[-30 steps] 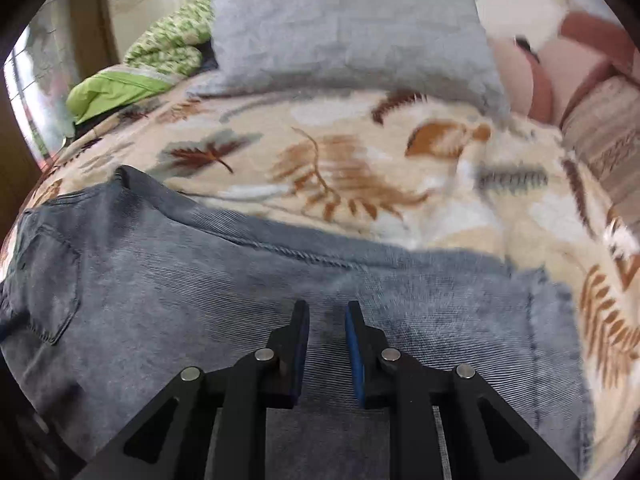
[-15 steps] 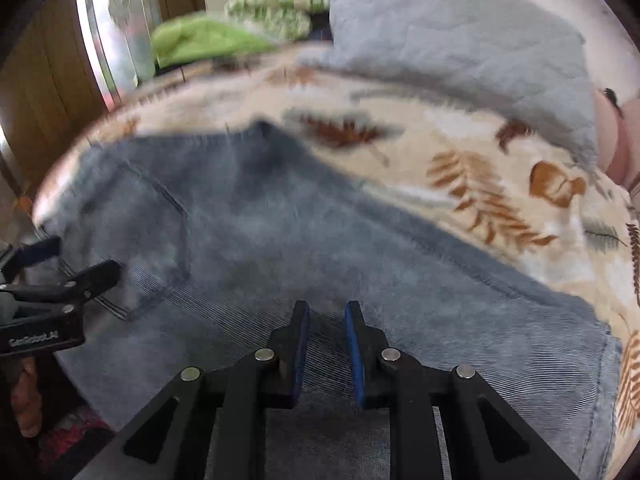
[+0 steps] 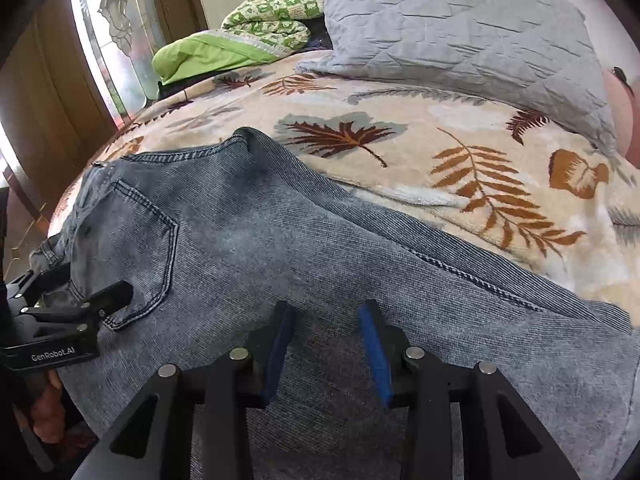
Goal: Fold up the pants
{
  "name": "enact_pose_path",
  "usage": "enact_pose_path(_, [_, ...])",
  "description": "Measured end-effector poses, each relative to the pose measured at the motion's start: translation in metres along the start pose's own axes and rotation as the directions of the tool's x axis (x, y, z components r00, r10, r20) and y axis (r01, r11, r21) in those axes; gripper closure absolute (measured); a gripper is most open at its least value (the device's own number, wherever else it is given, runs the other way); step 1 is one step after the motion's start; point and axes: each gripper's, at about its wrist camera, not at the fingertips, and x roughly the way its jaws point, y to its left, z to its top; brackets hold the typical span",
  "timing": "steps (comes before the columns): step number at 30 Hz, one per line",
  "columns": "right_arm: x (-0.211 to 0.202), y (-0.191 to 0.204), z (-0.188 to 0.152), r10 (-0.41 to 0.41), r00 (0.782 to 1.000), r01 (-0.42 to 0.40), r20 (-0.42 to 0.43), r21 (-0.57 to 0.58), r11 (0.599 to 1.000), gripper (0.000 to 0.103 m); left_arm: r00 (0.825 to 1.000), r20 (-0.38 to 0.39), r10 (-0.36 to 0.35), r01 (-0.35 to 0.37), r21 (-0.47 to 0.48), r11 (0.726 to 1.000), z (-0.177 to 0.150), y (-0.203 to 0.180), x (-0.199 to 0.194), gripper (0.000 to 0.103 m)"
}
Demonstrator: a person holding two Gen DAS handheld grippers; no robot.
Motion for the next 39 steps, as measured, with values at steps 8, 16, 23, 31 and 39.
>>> enact_pose_path(8, [0.001,-0.001,0.001,0.012,1.000,-0.012,0.003,-0.004,1.000,0.059,0.999,0.040,0.006,-0.006,-0.002,1.000,-0.003,-0.001,-0.001,0.000])
enact_pose_path(16, [-0.003,-0.003,0.000,0.025,1.000,-0.025,0.009,0.016,1.000,0.057,1.000,0.029,-0.001,0.000,0.015,1.000,-0.002,0.000,-0.003,0.000])
enact_pose_path(23, [-0.042,-0.024,-0.006,-0.005,0.995,-0.008,0.102,0.124,0.992,0.053,0.997,0.002,0.081,-0.080,0.113,0.990,0.010,-0.004,-0.022,0.000])
enact_pose_path(31, [-0.081,-0.064,-0.014,-0.214,0.973,0.193,0.082,0.212,0.958,0.051,0.990,0.144,0.011,-0.038,0.192,0.981,0.019,-0.031,-0.067,0.000])
enact_pose_path(39, [-0.098,-0.115,-0.055,-0.278,0.959,0.279,-0.054,0.335,0.900,0.050,0.998,-0.049,-0.049,0.061,0.286,0.956,-0.004,-0.072,-0.019,0.000])
